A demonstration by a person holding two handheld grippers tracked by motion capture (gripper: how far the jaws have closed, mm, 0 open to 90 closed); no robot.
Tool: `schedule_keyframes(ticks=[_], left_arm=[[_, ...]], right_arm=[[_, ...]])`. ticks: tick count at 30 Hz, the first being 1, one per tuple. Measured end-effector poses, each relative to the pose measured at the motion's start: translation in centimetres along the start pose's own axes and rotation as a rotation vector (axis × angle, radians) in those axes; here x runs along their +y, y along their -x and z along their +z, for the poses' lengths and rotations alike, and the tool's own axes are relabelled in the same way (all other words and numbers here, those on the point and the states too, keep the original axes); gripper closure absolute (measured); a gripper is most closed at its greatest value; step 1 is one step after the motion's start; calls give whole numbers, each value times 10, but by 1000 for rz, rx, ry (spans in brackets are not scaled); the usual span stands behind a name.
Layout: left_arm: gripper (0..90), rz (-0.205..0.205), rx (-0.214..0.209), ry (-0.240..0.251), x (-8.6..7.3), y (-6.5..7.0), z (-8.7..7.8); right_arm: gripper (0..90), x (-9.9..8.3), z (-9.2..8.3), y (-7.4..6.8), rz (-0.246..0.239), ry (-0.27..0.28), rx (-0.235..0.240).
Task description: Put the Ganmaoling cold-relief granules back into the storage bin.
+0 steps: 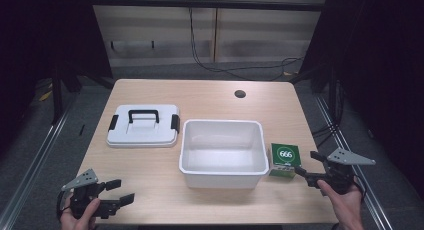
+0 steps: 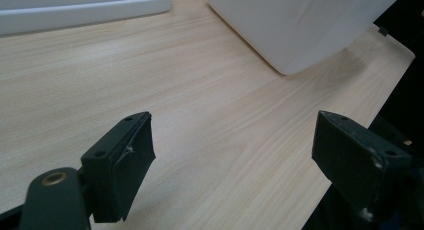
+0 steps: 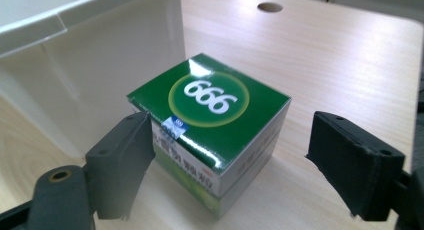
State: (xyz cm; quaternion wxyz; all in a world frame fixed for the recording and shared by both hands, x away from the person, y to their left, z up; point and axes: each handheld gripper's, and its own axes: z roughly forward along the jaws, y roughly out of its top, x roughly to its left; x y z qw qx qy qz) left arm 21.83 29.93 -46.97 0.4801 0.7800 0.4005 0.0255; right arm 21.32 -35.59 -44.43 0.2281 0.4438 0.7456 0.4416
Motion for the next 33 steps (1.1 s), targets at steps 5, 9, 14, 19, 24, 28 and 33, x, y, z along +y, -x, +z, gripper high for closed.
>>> schedule_keyframes(ticks=[5, 9, 14, 19, 24, 28, 33], left_arm=[[170, 0, -5, -6, 0, 0, 1], [170, 5, 4, -6, 0, -1, 0], [170, 4, 0, -8, 0, 0, 1], [170, 6, 0, -7, 1, -1, 1], [170, 8, -2, -10, 1, 0, 2], [170, 18, 2, -3, 2, 1, 2], [170, 20, 1, -7, 2, 1, 2]], right_arm=[[192, -3, -2, 4, 59, 24, 127], [138, -3, 0, 5, 66, 4, 176], [130, 3, 0, 4, 49, -12, 215], [131, 13, 7, -6, -46, -40, 244], [132, 28, 8, -6, -73, -76, 281], [131, 37, 8, -5, -80, -86, 324], [136, 47, 13, -5, -96, -130, 339]])
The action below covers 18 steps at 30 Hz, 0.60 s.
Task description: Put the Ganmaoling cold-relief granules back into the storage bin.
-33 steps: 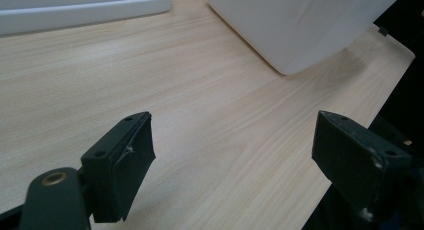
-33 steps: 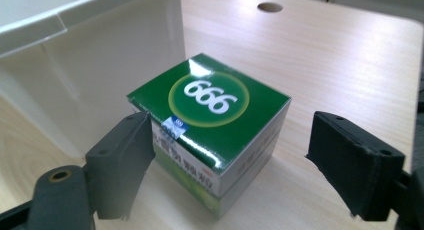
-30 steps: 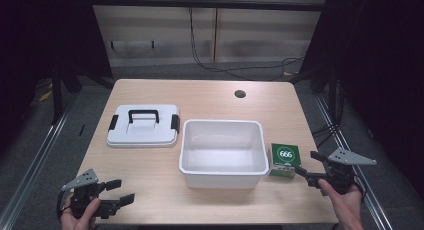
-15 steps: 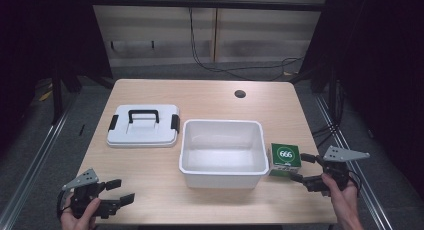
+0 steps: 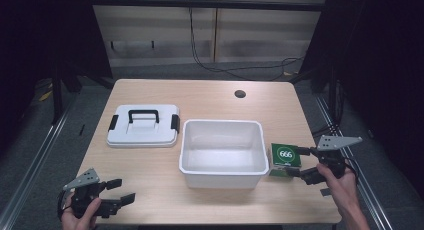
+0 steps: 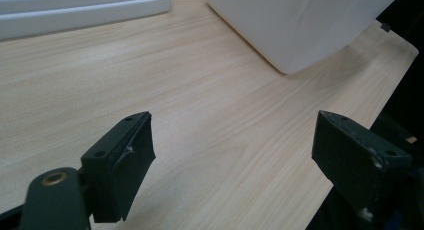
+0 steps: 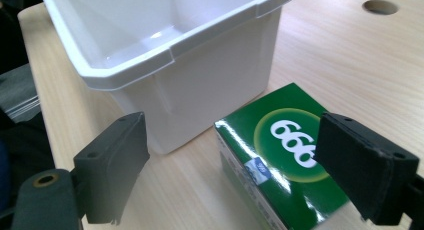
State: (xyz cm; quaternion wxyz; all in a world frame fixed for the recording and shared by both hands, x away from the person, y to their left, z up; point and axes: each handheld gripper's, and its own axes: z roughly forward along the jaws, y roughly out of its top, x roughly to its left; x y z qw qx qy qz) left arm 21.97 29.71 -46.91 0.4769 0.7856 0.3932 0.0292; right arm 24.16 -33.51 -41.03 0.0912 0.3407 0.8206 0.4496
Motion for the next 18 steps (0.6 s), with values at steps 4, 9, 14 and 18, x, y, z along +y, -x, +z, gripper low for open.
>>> schedule_keyframes(ticks=[4, 9, 14, 18], left_arm=[[170, -3, 3, 3, 0, 0, 0], [170, 1, 4, 4, 0, 0, -1], [170, 6, -4, -1, 0, 0, 0], [170, 9, 1, -4, 0, 0, 0]], right_arm=[[139, 13, 1, 2, -39, -26, 15], [139, 32, -1, 4, -85, -64, -2], [139, 42, -2, 9, -94, -122, 22], [139, 52, 2, 15, -90, -182, 48]])
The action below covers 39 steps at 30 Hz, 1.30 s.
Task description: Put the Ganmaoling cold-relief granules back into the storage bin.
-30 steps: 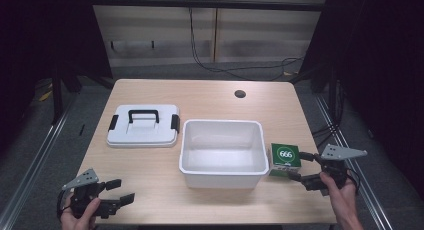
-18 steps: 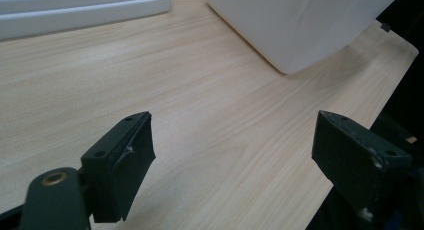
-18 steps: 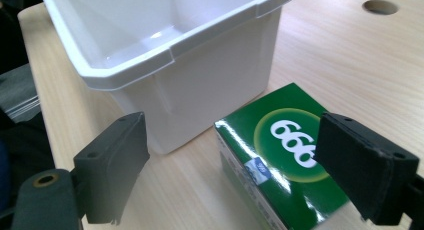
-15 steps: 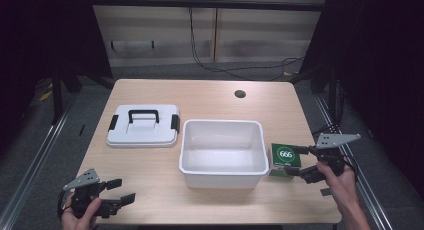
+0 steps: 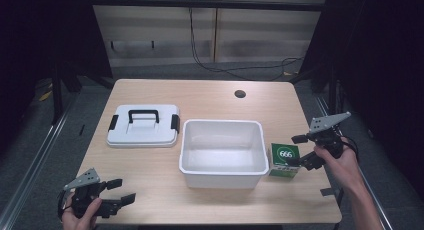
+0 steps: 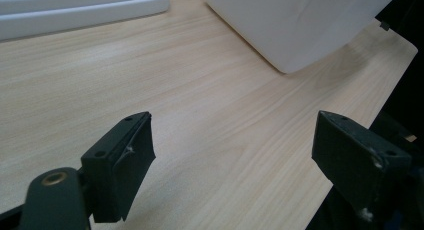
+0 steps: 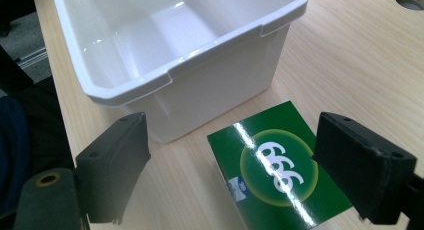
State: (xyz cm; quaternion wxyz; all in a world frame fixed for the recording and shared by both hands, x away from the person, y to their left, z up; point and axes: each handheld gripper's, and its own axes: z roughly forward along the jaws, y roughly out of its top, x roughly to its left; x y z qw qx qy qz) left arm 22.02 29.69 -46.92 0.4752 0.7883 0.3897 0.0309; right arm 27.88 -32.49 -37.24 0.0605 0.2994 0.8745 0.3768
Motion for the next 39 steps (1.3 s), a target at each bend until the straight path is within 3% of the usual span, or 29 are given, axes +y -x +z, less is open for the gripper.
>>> schedule_keyframes(ticks=[5, 9, 14, 18, 22, 31, 34, 39], left_arm=[[170, -4, -1, 1, 0, 0, 0], [170, -8, -5, 1, 0, 0, 1], [170, -8, -2, 4, 0, 0, 0], [170, -4, -2, 1, 0, 0, 0], [170, -9, -3, 2, 0, 0, 0], [170, -10, -4, 3, 0, -1, 0], [170, -9, -4, 4, 0, 0, -1], [170, -9, -2, 1, 0, 0, 0]], right_arm=[[136, 8, 5, 4, -12, -41, 6], [131, 16, 11, 10, -15, -65, 57], [132, 21, 17, 13, -44, -119, 17], [131, 25, 21, 16, -85, -186, 43], [132, 30, 24, 18, -108, -209, 75], [141, 32, 32, 23, -142, -272, 83], [135, 31, 38, 24, -167, -360, 92], [101, 29, 41, 27, -196, -372, 78]])
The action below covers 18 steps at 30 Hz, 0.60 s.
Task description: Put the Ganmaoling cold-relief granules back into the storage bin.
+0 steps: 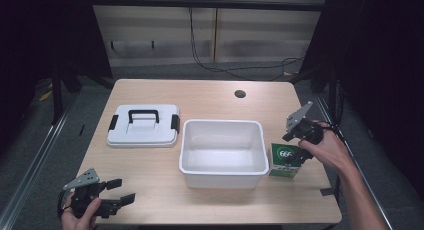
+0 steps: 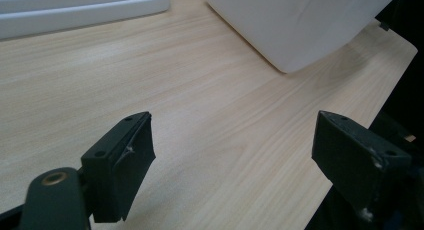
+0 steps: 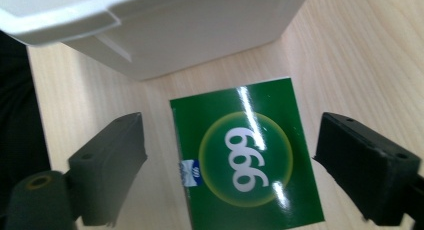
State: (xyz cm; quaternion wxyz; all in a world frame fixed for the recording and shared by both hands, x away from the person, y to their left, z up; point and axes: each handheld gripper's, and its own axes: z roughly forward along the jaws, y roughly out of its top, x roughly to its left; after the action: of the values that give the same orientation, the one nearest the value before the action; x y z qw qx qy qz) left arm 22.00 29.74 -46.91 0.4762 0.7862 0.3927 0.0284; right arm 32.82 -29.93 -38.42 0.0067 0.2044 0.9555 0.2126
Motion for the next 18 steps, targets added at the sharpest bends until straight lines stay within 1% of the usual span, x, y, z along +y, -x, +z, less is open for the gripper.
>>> schedule_keyframes(ticks=[1, 3, 4, 5, 6, 7, 8, 9, 10, 11, 12, 13, 14, 15, 16, 17, 18], left_arm=[[170, 0, 1, 1, 0, 0, 0], [170, -1, 0, 1, 0, 0, 0], [170, -3, 2, 0, 0, 0, 0], [170, -3, 2, 0, 0, 0, 0], [170, -2, 1, -1, 0, 0, 0], [170, -1, 3, 1, 0, 0, -1], [170, -1, 1, 0, 0, 0, -1], [170, -3, 0, -1, 0, 0, 0], [170, -3, 0, -1, 0, 0, 0], [170, -3, 0, -2, 0, 0, 0], [170, -2, -3, -3, 0, 0, 0], [170, -3, -3, -3, 0, 0, 0], [170, -3, -4, -4, -1, 0, 0], [170, -3, -4, -4, -1, 0, 0], [170, -4, -3, -4, -1, 0, 0], [170, -3, 1, -6, -1, -1, 1], [170, -3, 1, -6, -1, -1, 1]], right_arm=[[92, 0, 0, 0, 3, -15, -6], [90, 0, 1, 0, 0, -19, -8], [83, 1, 3, 1, -30, -18, -36], [83, 1, 3, 1, -30, -18, -36], [82, 2, 4, 1, -45, -18, -35], [82, 4, 6, 0, -56, -47, -26], [82, 5, 8, 0, -75, -59, -34], [83, 6, 10, -2, -71, -102, -37], [83, 6, 10, -2, -71, -102, -37], [82, 7, 12, -2, -79, -146, -40], [83, 8, 15, -2, -90, -172, -46], [83, 8, 15, -2, -90, -172, -46], [82, 9, 15, -1, -107, -164, -39], [82, 10, 15, -2, -97, -163, -42], [82, 10, 15, -1, -98, -167, -37], [83, 11, 16, 0, -111, -182, -28], [83, 11, 16, 0, -111, -182, -28]])
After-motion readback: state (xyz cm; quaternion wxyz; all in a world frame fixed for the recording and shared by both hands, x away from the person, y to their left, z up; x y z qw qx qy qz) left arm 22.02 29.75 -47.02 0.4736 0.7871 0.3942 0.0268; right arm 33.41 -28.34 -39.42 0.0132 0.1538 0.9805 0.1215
